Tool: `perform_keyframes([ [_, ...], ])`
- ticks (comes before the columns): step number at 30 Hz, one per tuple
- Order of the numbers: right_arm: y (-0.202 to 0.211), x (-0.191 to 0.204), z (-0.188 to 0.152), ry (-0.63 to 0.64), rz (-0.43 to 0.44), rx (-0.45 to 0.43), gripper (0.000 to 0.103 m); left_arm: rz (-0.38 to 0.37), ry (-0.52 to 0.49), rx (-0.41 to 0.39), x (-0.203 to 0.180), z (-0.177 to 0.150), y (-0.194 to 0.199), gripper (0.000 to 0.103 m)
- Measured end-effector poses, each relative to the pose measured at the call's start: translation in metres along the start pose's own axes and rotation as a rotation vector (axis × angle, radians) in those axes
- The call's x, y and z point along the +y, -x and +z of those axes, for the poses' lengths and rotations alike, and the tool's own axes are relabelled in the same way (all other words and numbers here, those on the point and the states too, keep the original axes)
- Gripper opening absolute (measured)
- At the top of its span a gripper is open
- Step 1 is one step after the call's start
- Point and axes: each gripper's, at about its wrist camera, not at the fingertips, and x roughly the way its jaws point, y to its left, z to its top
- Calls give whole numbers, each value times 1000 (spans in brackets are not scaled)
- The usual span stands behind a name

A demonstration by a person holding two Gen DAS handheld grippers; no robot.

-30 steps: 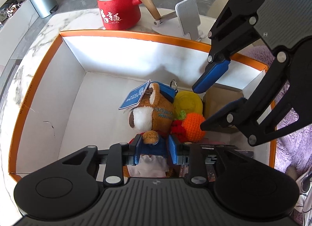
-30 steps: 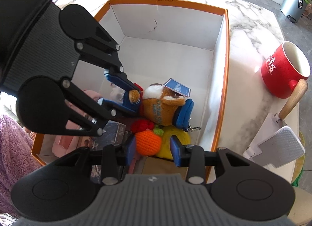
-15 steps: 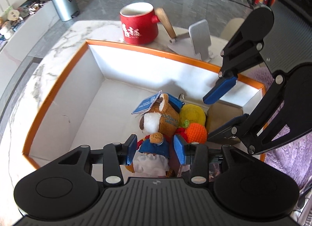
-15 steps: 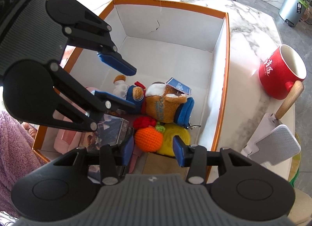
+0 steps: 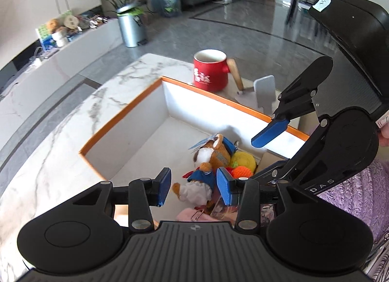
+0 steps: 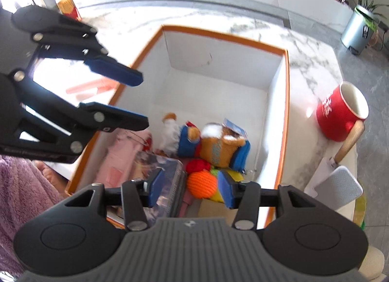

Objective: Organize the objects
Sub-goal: 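Withdraw both grippers from the box toward the white case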

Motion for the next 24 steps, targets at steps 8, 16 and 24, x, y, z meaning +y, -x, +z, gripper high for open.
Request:
perform_keyframes([
  [8,23,27,8,36,29,-100,55,99,132,-48,21,-33,49,49],
  [16,26,70,33,117,81,-175,56,187,236,-2,56,-84,76,49],
  [24,-21,119,66,313,139,-109,46,198,248,38,71,-115,65,49],
])
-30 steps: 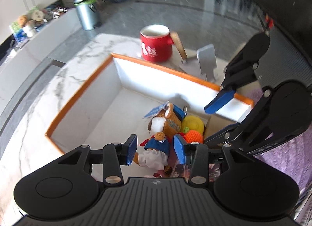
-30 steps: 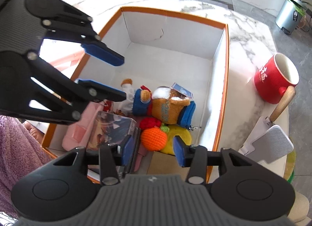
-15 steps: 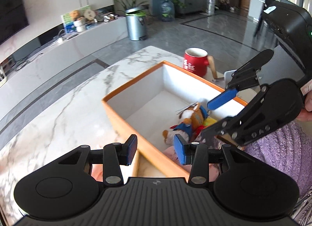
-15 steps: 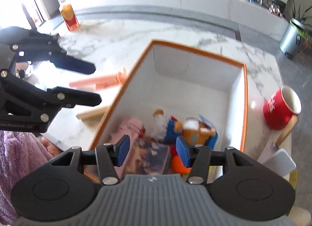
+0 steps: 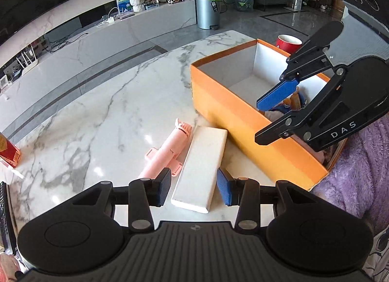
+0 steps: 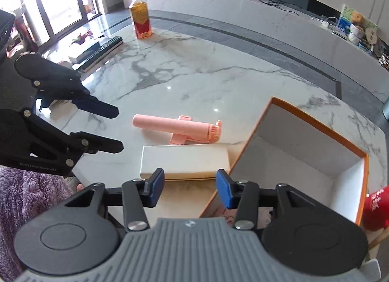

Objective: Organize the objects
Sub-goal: 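Withdraw both grippers from the box toward the white case, then grasp the white rectangular case with right gripper, left gripper steadying it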

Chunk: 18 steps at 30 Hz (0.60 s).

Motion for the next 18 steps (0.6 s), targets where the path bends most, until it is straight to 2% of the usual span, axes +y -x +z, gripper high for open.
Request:
perform_keyframes([
  [7,-57,19,21,233,46,115,45,-77,-6,28,6,-13,-26,50],
  [13,-99,26,27,397,59,220,45,-62,-43,85,2,-24,-64,63],
  [18,-122,21,30,473,52,299,46,-55,-58,125,2,-28,-90,71],
])
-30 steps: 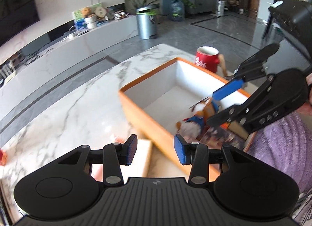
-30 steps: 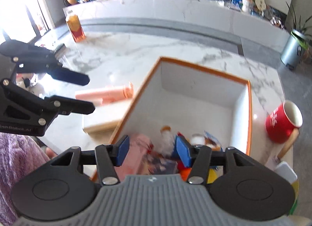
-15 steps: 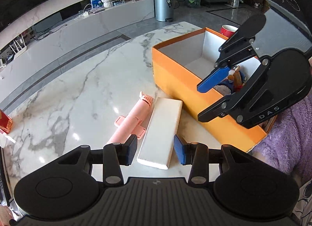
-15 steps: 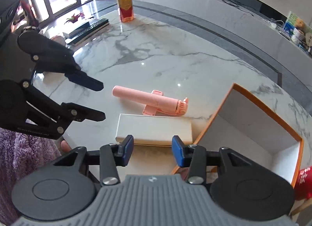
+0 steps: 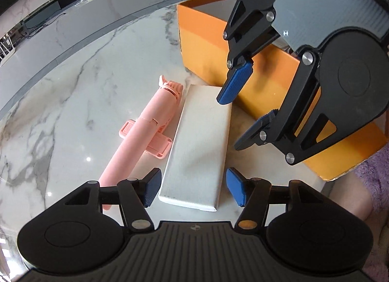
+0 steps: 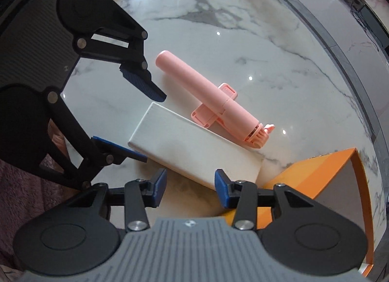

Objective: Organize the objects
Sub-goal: 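Grasp the white rectangular case with right gripper, left gripper steadying it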

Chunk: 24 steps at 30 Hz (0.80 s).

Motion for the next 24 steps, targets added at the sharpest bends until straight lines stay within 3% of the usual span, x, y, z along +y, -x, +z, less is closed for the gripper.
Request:
perform_keyframes([
  [3,-6,-6,2,39,9,28,47,4,-27,20,-2,0,-9,71],
  [10,-19,-9,7,234,-12,95,62,-19,-95,30,-5,-6,-12,72],
  [13,-23,-7,10,304,-11,116,63,-45,-131,45,-2,-12,-6,72],
  [16,-24,5,9,387,-3,111,63,-64,-162,66,2,-20,1,72],
  [24,-38,52,3,651,-119,85,63,-164,-110,111,21,-45,20,71],
])
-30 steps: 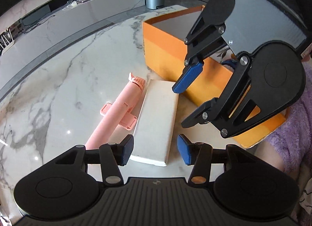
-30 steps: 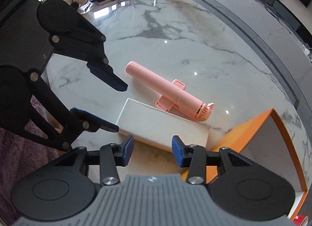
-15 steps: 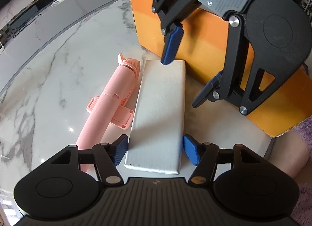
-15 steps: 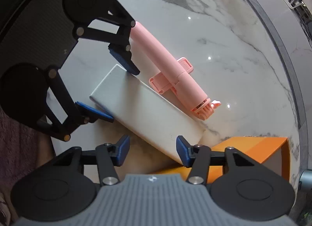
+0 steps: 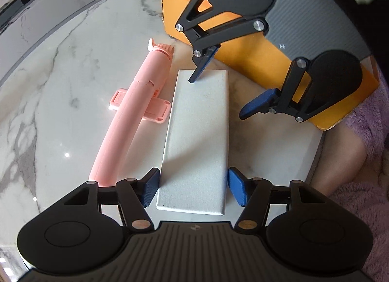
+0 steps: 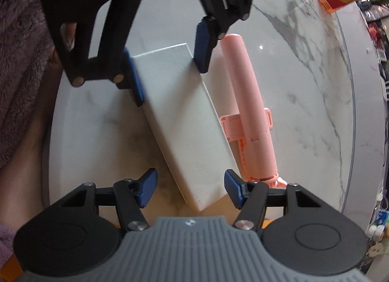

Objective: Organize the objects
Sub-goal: 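Grasp the white rectangular case with right gripper, left gripper steadying it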

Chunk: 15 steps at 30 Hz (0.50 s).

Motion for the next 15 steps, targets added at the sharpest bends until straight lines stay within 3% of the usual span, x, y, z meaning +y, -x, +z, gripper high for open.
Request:
perform_keyframes([
  [5,-7,15,8,115,-94,5,63,-72,25,19,9,-4,5,71],
  [12,1,9,11,104,-69,-1,54,-135,92,11,13,-14,12,72],
  [15,6,3,10,75,-38,-6,52,-86,63,-6,4,-16,20,72],
])
